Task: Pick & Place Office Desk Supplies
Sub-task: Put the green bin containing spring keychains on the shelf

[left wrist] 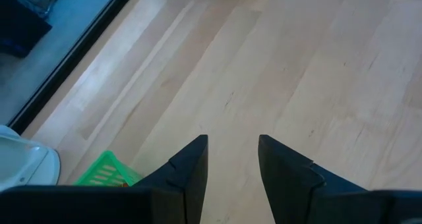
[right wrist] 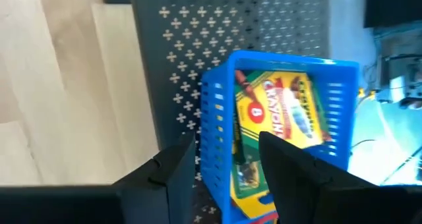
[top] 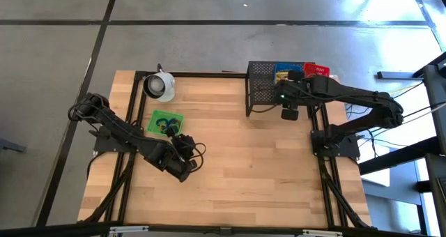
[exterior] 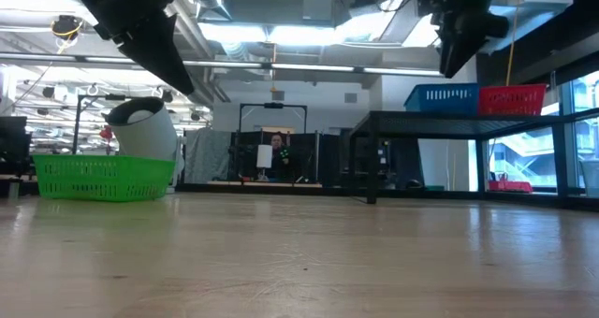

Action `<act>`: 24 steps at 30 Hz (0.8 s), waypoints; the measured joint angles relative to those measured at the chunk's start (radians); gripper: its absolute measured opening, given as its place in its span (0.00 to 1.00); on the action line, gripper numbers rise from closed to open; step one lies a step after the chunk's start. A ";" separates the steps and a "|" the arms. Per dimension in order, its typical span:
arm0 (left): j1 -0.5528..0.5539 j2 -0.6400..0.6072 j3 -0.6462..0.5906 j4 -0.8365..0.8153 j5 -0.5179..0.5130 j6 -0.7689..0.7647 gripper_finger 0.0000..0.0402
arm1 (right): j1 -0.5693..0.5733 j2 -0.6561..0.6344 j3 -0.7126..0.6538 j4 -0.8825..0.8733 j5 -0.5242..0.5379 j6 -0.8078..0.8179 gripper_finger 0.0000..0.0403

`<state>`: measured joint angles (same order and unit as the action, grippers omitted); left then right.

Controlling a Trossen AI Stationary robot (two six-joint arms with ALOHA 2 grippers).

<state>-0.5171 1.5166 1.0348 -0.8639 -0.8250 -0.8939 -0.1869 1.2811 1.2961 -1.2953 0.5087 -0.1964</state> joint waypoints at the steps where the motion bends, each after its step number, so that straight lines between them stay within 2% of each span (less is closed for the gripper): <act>1: 0.000 0.000 0.000 0.000 -0.005 -0.001 0.32 | 0.008 -0.005 0.000 0.000 0.013 0.003 0.42; 8: 0.016 0.000 0.000 -0.007 -0.016 0.014 0.32 | 0.075 -0.030 0.000 0.020 0.070 0.046 0.42; 11: 0.043 0.000 0.000 -0.058 0.078 0.016 0.32 | 0.120 -0.035 0.000 0.053 0.083 0.086 0.42; 17: 0.090 0.000 0.000 -0.246 0.387 0.017 0.32 | 0.232 -0.034 0.000 0.158 0.072 0.243 0.42; 19: 0.091 0.000 0.000 -0.306 0.423 0.017 0.32 | 0.269 -0.034 0.000 0.192 0.061 0.300 0.42; 24: 0.099 0.000 -0.001 -0.413 0.397 0.092 0.32 | 0.351 -0.034 0.000 0.257 0.051 0.353 0.42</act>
<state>-0.4185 1.5166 1.0339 -1.2766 -0.4278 -0.8023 0.1644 1.2469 1.2961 -1.0386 0.5602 0.1562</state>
